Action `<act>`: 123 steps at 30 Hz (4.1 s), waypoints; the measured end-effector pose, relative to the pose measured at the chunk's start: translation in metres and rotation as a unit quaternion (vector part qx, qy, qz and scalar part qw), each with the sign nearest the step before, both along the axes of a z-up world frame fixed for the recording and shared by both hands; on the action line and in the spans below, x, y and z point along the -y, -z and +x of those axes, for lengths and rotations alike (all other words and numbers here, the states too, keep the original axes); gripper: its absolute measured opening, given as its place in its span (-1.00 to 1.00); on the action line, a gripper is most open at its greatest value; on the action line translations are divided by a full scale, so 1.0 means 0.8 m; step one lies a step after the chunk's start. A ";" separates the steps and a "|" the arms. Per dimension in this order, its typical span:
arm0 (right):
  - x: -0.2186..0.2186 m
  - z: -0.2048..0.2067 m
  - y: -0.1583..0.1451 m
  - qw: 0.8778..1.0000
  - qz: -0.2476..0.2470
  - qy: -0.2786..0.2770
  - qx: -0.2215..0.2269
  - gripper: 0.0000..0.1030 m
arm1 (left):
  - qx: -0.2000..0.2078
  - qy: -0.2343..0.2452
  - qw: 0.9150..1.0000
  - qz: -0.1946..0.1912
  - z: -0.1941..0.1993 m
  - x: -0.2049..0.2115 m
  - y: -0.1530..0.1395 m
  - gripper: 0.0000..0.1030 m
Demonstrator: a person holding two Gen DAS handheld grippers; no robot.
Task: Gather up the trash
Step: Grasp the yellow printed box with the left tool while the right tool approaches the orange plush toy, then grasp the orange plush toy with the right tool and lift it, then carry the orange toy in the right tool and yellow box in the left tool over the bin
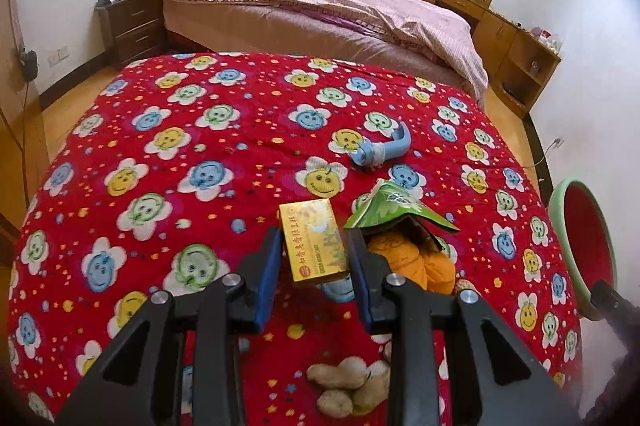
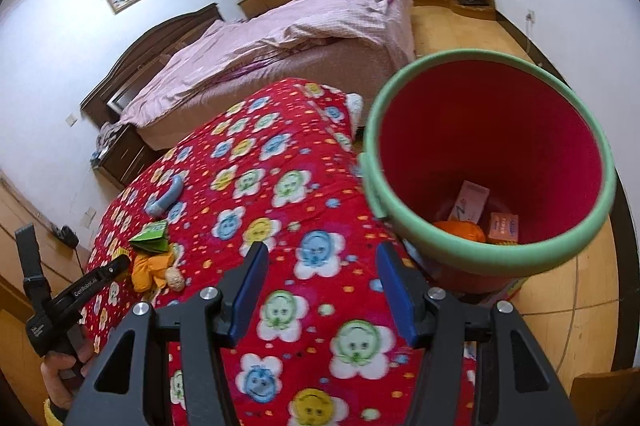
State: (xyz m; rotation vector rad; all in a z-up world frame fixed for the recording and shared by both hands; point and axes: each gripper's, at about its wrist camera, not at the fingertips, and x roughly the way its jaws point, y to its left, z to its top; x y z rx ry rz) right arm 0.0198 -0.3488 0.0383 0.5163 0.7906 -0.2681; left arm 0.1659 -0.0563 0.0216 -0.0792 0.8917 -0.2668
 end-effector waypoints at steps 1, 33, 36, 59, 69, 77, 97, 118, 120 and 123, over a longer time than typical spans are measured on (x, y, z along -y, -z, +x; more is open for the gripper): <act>-0.006 0.005 -0.001 1.000 -0.001 -0.008 0.000 0.15 | 0.000 -0.002 1.000 0.000 -0.002 -0.004 -0.002 -0.36; -0.201 0.150 0.029 0.976 -0.026 -0.208 -0.051 0.22 | -0.026 -0.068 0.997 -0.028 -0.014 -0.102 0.008 -0.36; -0.208 0.161 0.033 0.975 -0.026 -0.213 -0.056 0.22 | -0.025 -0.065 0.997 -0.028 -0.013 -0.101 0.007 -0.36; -0.216 0.131 0.023 0.970 -0.023 -0.241 -0.022 -0.28 | -0.009 -0.041 0.998 -0.036 -0.032 -0.083 -0.013 -0.36; -0.180 0.087 -0.014 0.979 -0.014 -0.205 0.014 -0.28 | 0.007 -0.007 0.999 -0.041 -0.053 -0.056 -0.034 -0.36; -0.139 0.053 -0.040 0.986 -0.009 -0.162 0.038 -0.28 | 0.014 0.024 0.998 -0.048 -0.069 -0.030 -0.051 -0.36; -0.009 -0.026 -0.050 0.998 -0.013 -0.027 0.055 -0.28 | 0.017 0.141 0.989 -0.043 -0.094 0.090 -0.075 -0.36; 0.103 -0.091 -0.037 0.994 -0.007 0.087 0.059 -0.28 | 0.024 0.260 0.965 -0.019 -0.101 0.257 -0.070 -0.36; 0.113 -0.096 -0.034 0.994 -0.006 0.097 0.059 -0.28 | 0.024 0.271 0.962 -0.017 -0.101 0.275 -0.068 -0.36; 0.124 -0.101 -0.031 0.992 -0.003 0.109 0.059 -0.28 | 0.020 0.288 0.957 -0.015 -0.101 0.300 -0.062 -0.36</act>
